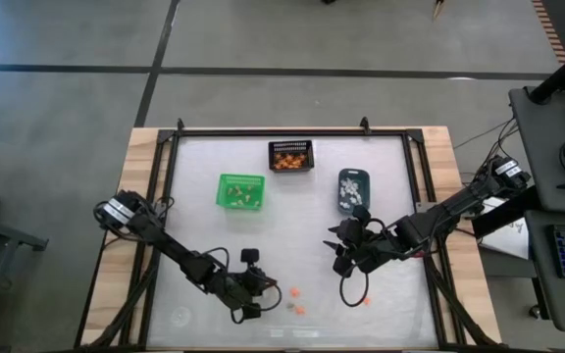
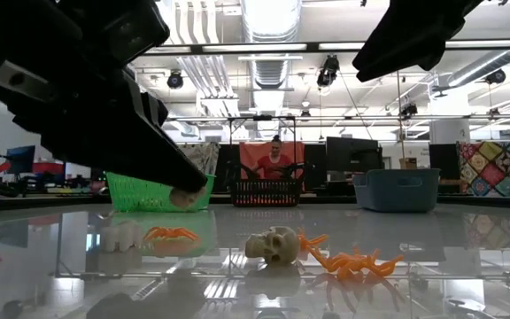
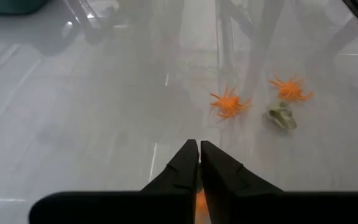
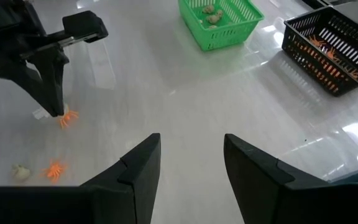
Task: Sort Halloween decoration
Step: Put the gray skull toy into the green bin
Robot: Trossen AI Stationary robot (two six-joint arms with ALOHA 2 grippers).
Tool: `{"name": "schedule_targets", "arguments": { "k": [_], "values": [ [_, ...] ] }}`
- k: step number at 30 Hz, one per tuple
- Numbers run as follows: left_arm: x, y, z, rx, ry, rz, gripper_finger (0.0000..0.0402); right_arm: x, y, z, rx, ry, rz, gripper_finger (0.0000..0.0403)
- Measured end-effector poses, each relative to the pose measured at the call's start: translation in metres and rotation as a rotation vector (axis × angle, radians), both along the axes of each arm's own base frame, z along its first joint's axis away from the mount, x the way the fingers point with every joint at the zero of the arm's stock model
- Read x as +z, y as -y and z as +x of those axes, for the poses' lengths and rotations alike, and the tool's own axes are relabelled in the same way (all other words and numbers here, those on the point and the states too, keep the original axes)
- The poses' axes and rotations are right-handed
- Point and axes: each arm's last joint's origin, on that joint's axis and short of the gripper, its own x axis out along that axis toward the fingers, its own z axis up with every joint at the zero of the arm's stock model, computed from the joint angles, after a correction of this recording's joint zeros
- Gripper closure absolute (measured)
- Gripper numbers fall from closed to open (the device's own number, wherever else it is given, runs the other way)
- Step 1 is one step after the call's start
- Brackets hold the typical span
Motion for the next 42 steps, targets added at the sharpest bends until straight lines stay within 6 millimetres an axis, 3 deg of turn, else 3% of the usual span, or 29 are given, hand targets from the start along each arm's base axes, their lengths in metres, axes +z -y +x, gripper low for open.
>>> {"name": "schedule_targets", "arguments": {
  "k": [18,26,34,42],
  "values": [
    [0.024,-0.007,0.000,-0.019,0.041,0.078,0.0401,0.000,0.000,0.000,0.003,-0.002,-0.004,0.0236],
    [0.046,-0.023,-0.001,-0.013,0.036,0.132,0.0401,0.000,0.000,0.000,0.008,-0.004,-0.009,0.0236],
    [0.075,-0.074,-0.025,0.045,-0.022,0.203,0.0401,0.000,0.000,0.000,0.008,-0.004,-0.009,0.0236],
    [0.087,-0.163,-0.062,0.205,-0.022,0.220,0.0401,0.000,0.000,0.000,0.008,-0.002,-0.009,0.0236]
  ]
}}
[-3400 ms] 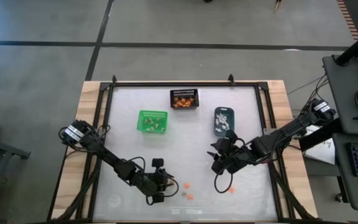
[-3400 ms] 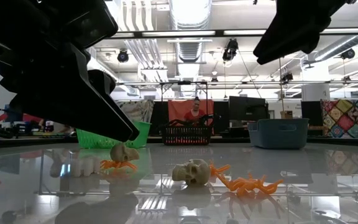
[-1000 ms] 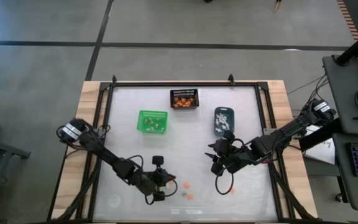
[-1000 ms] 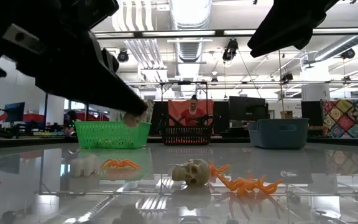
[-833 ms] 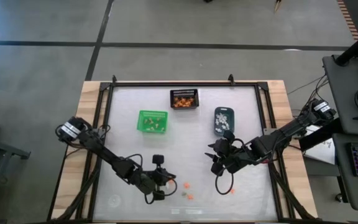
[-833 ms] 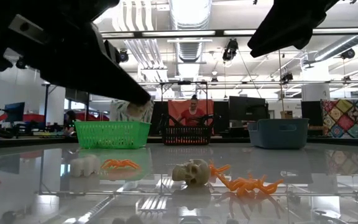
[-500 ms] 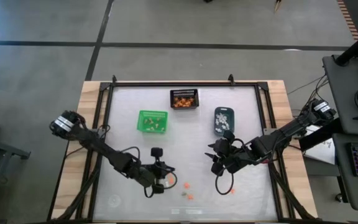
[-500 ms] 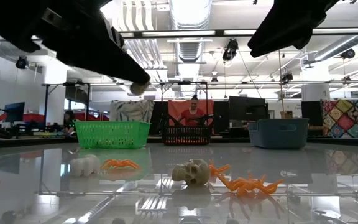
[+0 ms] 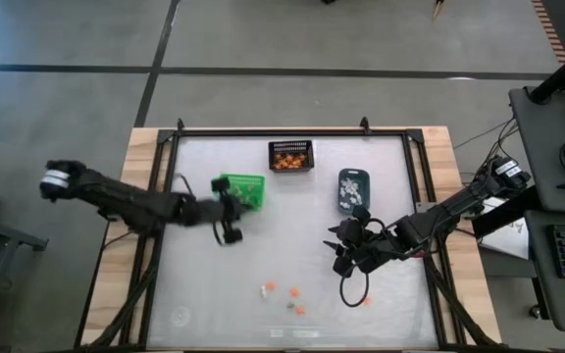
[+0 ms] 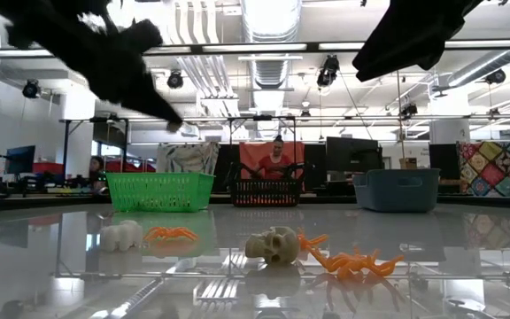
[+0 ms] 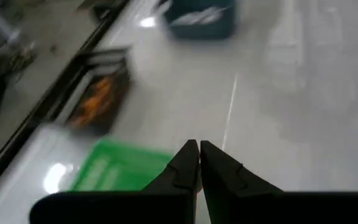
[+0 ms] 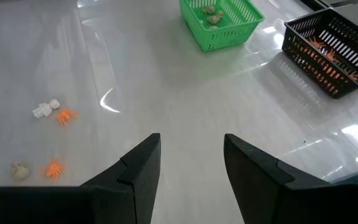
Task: Sort Halloween decoration
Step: Put the gray skull toy into the green bin
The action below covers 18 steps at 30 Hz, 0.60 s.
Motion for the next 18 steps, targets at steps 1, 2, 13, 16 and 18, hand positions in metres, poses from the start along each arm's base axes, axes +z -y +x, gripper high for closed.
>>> {"name": "schedule_targets", "arguments": {
  "k": [1,2,13,16,18],
  "values": [
    [-0.002,-0.013,-0.005,0.027,-0.011,-0.020,0.0401,0.000,0.000,0.000,0.000,0.001,0.000,0.0236],
    [-0.005,-0.027,-0.009,0.051,-0.023,-0.050,0.0401,0.000,0.000,0.000,0.000,0.001,0.000,0.0236],
    [-0.022,-0.085,-0.030,0.130,-0.056,-0.192,0.0401,0.001,0.000,0.001,0.006,0.009,-0.002,0.0236],
    [-0.022,-0.085,-0.031,0.112,-0.089,-0.169,0.0401,0.001,0.000,0.001,0.018,0.006,-0.017,0.0236],
    [-0.023,-0.085,-0.032,0.096,-0.124,-0.152,0.0401,0.002,0.000,0.000,0.029,0.007,-0.027,0.0236]
  ]
}}
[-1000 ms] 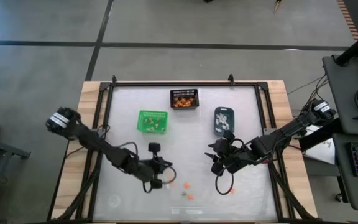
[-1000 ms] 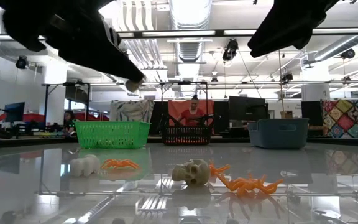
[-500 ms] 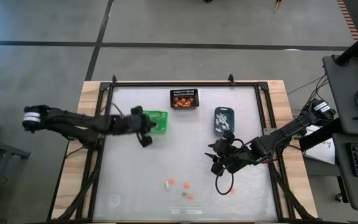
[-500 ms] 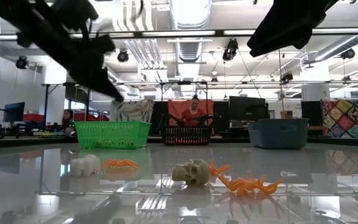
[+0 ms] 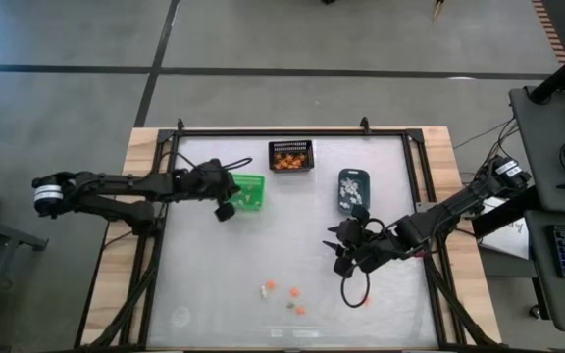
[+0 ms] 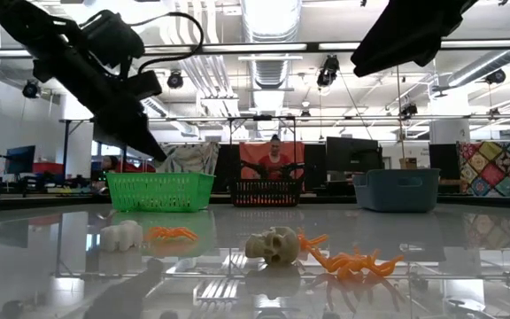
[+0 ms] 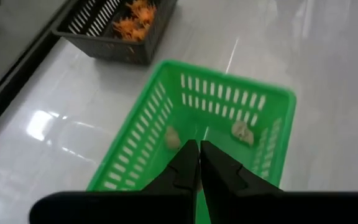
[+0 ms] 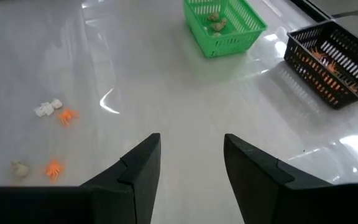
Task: Sort Halloween decoration
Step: Put the gray skull toy into the green bin, then put the orange spider toy into the black bin
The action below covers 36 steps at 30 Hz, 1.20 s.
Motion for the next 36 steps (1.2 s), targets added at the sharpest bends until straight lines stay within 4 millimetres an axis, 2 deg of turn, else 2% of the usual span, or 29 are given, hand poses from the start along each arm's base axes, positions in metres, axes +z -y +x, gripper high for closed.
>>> {"name": "schedule_targets", "arguments": {
  "k": [4,13,17,21,24,29,36],
  "values": [
    [-0.003,-0.002,0.000,-0.032,-0.040,0.024,0.0401,0.007,0.005,-0.002,-0.003,0.023,0.001,0.0236],
    [-0.010,-0.013,0.006,-0.042,-0.071,0.082,0.0401,0.040,0.045,0.001,-0.150,0.218,0.092,0.0236],
    [-0.015,-0.019,0.006,-0.029,-0.101,0.082,0.0401,0.045,0.058,0.001,-0.212,0.254,0.160,0.0236],
    [-0.019,-0.021,0.007,-0.027,-0.116,0.072,0.0398,0.045,0.067,0.004,-0.186,0.243,0.303,0.0236],
    [-0.019,-0.020,0.007,-0.028,-0.117,0.068,0.0381,0.044,0.071,0.006,-0.166,0.227,0.406,0.0236],
    [-0.018,-0.021,0.007,-0.027,-0.115,0.067,0.0335,0.043,0.069,0.006,-0.108,0.196,0.466,0.0236],
    [0.004,-0.023,0.018,-0.011,-0.036,0.077,0.0298,0.038,0.065,0.005,-0.142,0.138,0.656,0.0236]
  ]
}}
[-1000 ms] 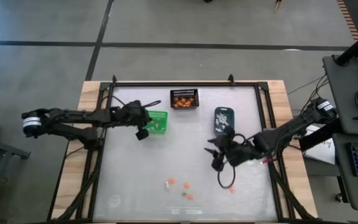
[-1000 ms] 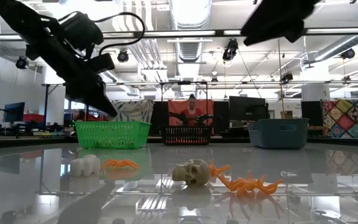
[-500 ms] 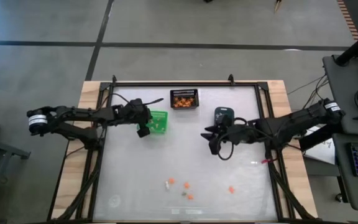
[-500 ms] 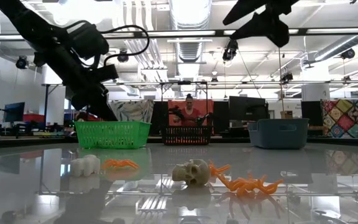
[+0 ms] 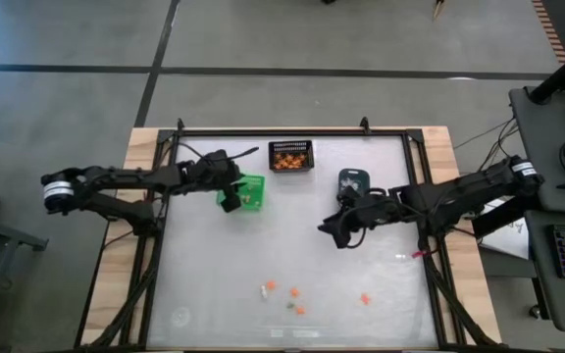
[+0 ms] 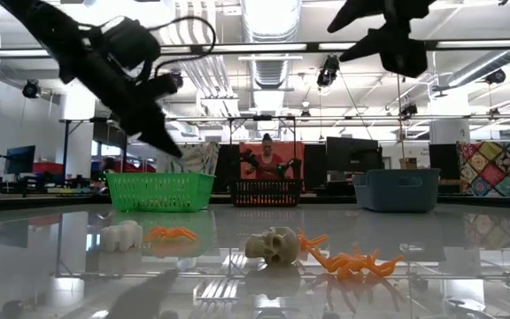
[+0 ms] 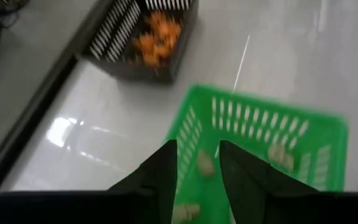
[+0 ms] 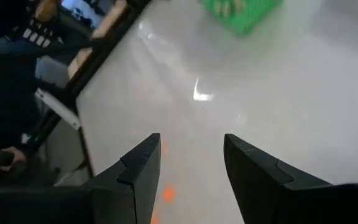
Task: Sort Halloween decoration
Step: Put the orange spider toy into the black bin
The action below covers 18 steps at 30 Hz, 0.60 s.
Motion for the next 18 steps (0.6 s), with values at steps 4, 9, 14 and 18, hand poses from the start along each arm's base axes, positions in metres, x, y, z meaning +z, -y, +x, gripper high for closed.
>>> {"name": "schedule_targets", "arguments": {
  "k": [4,9,14,18],
  "values": [
    [0.017,0.002,0.006,-0.002,0.066,0.006,0.0300,-0.010,-0.009,0.004,0.028,-0.070,0.134,0.0236],
    [0.038,0.012,0.010,-0.047,0.178,0.035,0.0309,-0.031,-0.022,0.012,0.064,-0.207,0.282,0.0236],
    [0.057,0.030,0.008,-0.120,0.302,0.063,0.0316,-0.055,-0.040,0.016,0.133,-0.369,0.378,0.0236],
    [0.063,0.046,0.010,-0.242,0.366,0.025,0.0318,-0.067,-0.057,0.009,0.234,-0.473,0.350,0.0236]
  ]
}}
